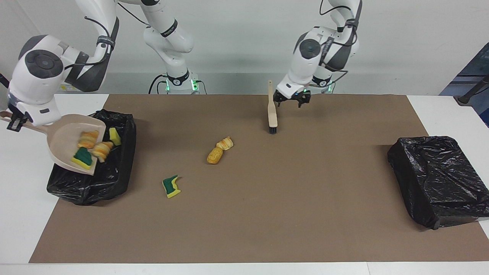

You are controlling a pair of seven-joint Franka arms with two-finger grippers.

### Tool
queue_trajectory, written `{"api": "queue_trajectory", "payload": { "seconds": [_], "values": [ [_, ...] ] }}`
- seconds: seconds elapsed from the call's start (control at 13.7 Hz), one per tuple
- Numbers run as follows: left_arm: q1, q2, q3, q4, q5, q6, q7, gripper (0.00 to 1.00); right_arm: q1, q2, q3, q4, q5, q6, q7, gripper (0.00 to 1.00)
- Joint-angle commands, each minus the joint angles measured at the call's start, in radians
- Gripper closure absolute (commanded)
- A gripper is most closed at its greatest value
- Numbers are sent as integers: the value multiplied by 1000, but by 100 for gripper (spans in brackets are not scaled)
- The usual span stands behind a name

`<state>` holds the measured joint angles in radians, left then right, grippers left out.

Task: Sweep and dump trash in bin
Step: 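Carry the loaded dustpan to the nearer black bin and tip it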

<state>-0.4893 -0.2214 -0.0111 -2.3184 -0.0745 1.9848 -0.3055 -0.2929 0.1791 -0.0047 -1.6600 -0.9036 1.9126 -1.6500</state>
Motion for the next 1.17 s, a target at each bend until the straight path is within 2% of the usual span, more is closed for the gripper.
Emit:
{"api": "queue_trajectory", "payload": {
  "seconds": [0.0, 0.22, 0.36, 0.58, 0.88, 1.09],
  "values": [
    [191, 48, -10, 127, 44, -43, 258, 0, -44, -53, 0, -26, -54, -1, -54, 100],
    [317, 118, -9, 365, 45, -170, 379, 0, -61, -113, 5, -11, -28, -19, -119, 100],
    [372, 143, -9, 520, 65, -269, 407, 0, -52, -109, 9, 28, 99, -91, -122, 100],
    [437, 155, -7, 669, 68, -354, 470, 0, -13, -105, 28, 31, 300, -176, -78, 100],
    [448, 247, -7, 844, 68, -474, 468, 0, 52, -124, 29, 5, 484, -262, 240, 100],
    [446, 249, -7, 850, 70, -495, 468, 0, 167, -130, 29, -10, 566, -308, 508, 100]
  ]
}}
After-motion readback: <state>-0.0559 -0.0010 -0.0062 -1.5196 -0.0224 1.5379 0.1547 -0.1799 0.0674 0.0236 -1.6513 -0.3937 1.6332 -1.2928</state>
